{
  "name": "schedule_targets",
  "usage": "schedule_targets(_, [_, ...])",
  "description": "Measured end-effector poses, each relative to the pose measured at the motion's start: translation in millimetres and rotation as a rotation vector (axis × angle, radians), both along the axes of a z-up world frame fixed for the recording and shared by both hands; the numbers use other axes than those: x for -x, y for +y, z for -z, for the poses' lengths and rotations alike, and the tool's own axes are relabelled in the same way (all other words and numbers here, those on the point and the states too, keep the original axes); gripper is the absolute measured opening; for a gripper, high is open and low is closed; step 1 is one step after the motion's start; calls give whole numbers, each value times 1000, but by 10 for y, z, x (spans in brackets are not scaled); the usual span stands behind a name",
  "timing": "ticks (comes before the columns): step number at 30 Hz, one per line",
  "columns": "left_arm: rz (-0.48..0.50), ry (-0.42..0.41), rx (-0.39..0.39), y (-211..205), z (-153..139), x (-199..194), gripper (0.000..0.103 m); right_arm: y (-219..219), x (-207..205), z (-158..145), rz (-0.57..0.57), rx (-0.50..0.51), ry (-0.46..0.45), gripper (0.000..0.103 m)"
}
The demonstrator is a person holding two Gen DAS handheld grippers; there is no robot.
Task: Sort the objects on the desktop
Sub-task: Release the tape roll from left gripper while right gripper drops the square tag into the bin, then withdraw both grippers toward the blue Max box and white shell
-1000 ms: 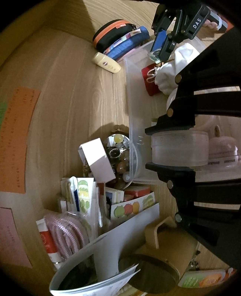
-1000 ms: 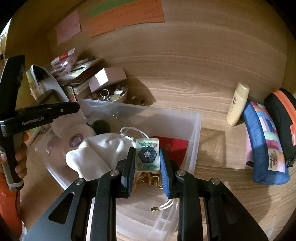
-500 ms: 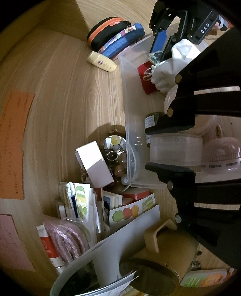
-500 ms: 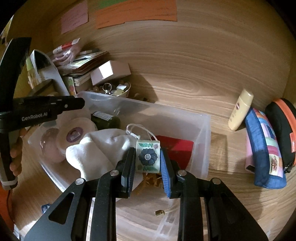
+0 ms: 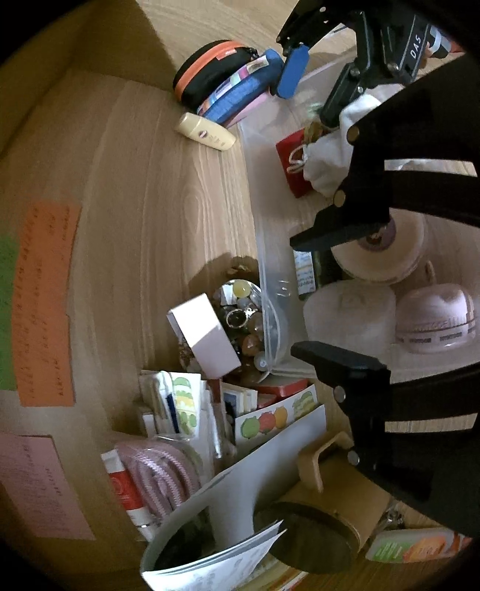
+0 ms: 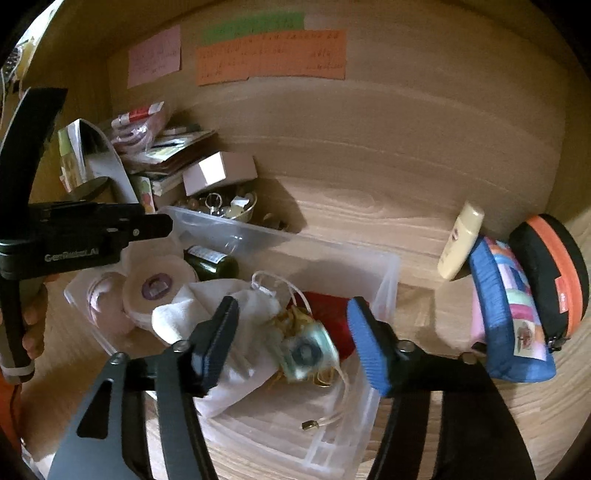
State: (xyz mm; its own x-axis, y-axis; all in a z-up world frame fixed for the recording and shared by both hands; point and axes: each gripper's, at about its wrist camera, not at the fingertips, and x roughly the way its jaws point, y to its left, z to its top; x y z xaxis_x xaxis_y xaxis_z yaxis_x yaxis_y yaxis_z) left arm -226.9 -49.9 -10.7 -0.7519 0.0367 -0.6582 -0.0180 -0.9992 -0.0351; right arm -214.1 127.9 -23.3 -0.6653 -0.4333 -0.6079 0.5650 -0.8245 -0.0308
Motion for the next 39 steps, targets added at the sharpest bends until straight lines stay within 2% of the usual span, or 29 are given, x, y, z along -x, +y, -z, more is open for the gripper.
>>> schedule_targets(2, [-4,13,14,23,-32,-34,60,5,-8,-13,7,-2,9,65])
schedule_targets(6, [-4,26,39,65,-86,-95,62,17,-10,-27,10,1,10,65])
schedule_targets(7, [-7,29,47,76,-99,-111,65,18,-11,-29,11,0,10,66])
schedule_targets(11, [-22,47,70,81,-147,-205,74,24,-18,-37,29,-8,21,81])
schedule_targets(17, [-49,52,71,53,-201,-354,89,36,-20,-50,26,-7,14,86])
schedule_targets(22, [-74,53,71,14,-231,-505,91,55,-6,-80,15,2,-11,88])
schedule_targets(31, [-115,55,67,-64,-236,-856,96,126,-218,-296,8,20,13,89])
schedule_targets(36, [-120,52,52,-77,-219,-1037,96,142,-430,-360,21,16,37,100])
schedule_targets(39, [-117,51,50,-64,-194,-1157,97,150,-564,-376,28,15,47,101])
